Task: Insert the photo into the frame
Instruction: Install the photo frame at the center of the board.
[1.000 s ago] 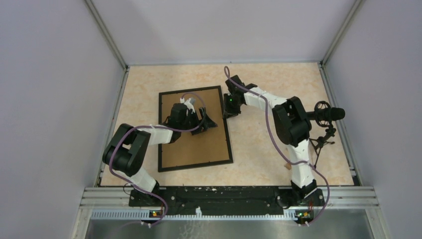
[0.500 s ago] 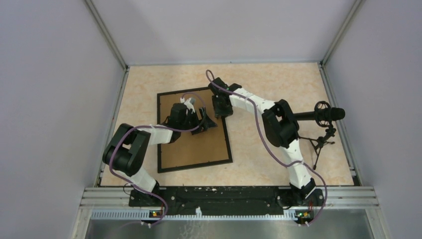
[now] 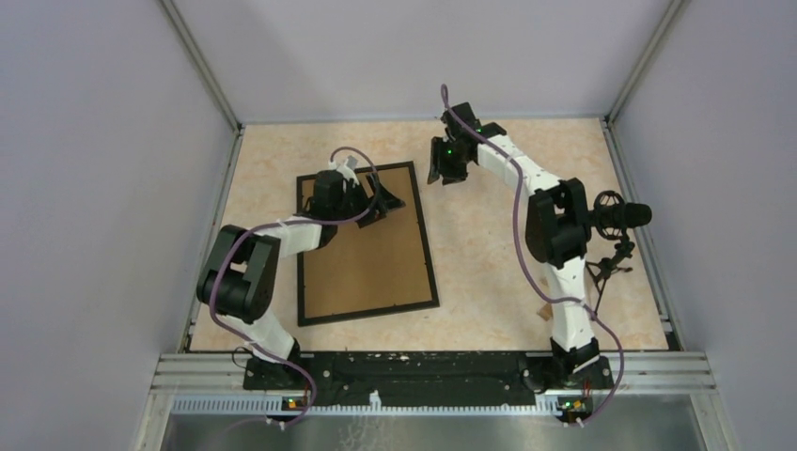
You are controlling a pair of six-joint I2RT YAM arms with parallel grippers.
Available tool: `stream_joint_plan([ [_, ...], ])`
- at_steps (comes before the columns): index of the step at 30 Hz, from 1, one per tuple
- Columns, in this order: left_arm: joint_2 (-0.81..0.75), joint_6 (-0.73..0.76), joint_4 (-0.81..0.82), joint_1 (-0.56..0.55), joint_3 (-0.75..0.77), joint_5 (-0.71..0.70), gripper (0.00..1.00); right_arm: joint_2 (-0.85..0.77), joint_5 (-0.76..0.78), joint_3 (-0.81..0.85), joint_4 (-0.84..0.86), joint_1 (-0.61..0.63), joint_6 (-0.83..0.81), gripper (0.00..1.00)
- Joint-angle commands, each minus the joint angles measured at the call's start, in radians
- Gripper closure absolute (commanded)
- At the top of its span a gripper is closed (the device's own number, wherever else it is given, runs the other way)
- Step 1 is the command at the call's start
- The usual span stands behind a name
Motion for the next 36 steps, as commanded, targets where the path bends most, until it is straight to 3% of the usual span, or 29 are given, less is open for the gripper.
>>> stream_joint_plan([
  [1,0.08,-0.015,0.065,0.033,0.109,-0.016,0.13,0.053,-0.08,0.133,0.008,0.009,-0.017,0.57],
  [8,0.175,0.028,0.099,0.054,0.139,-0.026,0.14,0.2,-0.113,0.329,-0.031,0.003,-0.03,0.6],
  [28,0.226,0.038,0.099,0.054,0.097,-0.074,0.14,0.326,-0.132,0.324,0.013,-0.006,-0.057,0.73],
  [36,0.226,0.035,0.116,0.054,0.089,-0.065,0.14,0.341,-0.143,0.321,0.021,-0.022,-0.034,0.71],
])
